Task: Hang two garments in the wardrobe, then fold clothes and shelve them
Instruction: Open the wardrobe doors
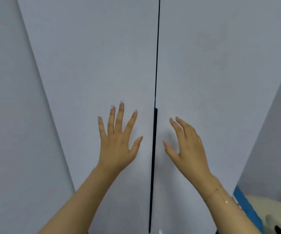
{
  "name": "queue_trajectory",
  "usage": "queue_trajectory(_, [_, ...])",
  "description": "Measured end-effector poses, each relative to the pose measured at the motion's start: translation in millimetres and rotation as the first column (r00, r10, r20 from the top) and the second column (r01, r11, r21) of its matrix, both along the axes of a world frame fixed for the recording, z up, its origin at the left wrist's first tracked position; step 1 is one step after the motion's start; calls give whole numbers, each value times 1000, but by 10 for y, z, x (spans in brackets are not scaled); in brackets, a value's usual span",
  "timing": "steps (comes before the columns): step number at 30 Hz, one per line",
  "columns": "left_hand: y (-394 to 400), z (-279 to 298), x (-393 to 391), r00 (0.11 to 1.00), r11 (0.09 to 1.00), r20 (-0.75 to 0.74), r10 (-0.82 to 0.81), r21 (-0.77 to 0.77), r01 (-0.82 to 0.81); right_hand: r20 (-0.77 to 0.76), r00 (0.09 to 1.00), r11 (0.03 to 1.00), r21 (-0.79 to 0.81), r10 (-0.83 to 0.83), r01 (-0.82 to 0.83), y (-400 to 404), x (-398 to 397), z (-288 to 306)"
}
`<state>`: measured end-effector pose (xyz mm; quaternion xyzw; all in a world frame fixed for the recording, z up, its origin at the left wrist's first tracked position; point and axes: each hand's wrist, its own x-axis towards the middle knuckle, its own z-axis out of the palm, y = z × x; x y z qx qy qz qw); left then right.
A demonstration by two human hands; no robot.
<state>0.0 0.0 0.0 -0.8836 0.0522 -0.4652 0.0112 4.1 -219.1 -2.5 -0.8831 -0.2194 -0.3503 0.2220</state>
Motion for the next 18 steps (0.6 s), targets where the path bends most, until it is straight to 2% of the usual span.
queue_trajectory(3, [-20,92,632,999,1000,47,6,-15,-6,-28,999,994,106,21,-17,61,550,147])
queue_trajectory(6, [-15,101,1165,993,998,104,-52,-21,54,-139,990,989,147,-4,25,213,964,238])
queue_trajectory(13, [-2,-72,1782,922,998,381,-62,20,59,-51,996,993,93,-71,75,476,1353,326])
queue_trajectory(18, [26,-151,1850,903,994,417,-108,25,107,-46,995,983,157,-93,99,567,1314,251])
